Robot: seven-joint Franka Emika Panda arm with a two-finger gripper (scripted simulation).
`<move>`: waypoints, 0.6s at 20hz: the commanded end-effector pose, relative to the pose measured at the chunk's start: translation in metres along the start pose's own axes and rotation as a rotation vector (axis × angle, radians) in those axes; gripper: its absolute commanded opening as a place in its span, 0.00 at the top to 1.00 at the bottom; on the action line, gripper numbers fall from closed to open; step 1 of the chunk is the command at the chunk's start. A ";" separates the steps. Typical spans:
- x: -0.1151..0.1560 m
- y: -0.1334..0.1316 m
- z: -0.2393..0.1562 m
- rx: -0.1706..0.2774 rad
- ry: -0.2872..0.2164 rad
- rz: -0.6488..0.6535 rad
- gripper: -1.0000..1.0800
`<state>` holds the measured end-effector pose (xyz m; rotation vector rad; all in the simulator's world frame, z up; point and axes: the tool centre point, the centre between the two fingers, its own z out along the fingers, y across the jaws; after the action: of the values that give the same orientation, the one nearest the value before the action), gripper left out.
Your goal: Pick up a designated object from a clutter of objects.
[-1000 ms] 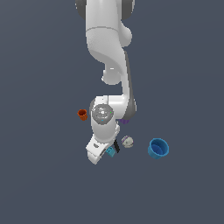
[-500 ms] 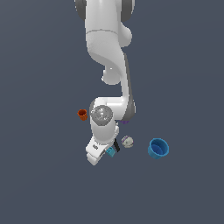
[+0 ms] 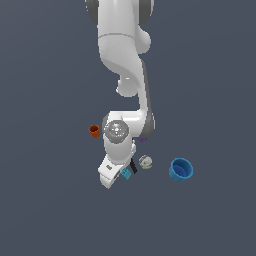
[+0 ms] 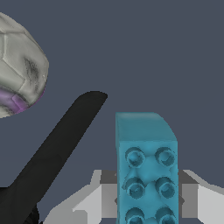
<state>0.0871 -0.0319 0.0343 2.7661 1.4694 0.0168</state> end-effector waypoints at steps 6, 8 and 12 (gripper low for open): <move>-0.011 -0.003 -0.024 -0.001 0.000 0.000 1.00; -0.016 -0.004 -0.035 -0.001 -0.001 0.000 1.00; -0.029 -0.008 -0.062 0.000 -0.002 -0.001 1.00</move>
<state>0.0668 -0.0474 0.0844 2.7657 1.4707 0.0123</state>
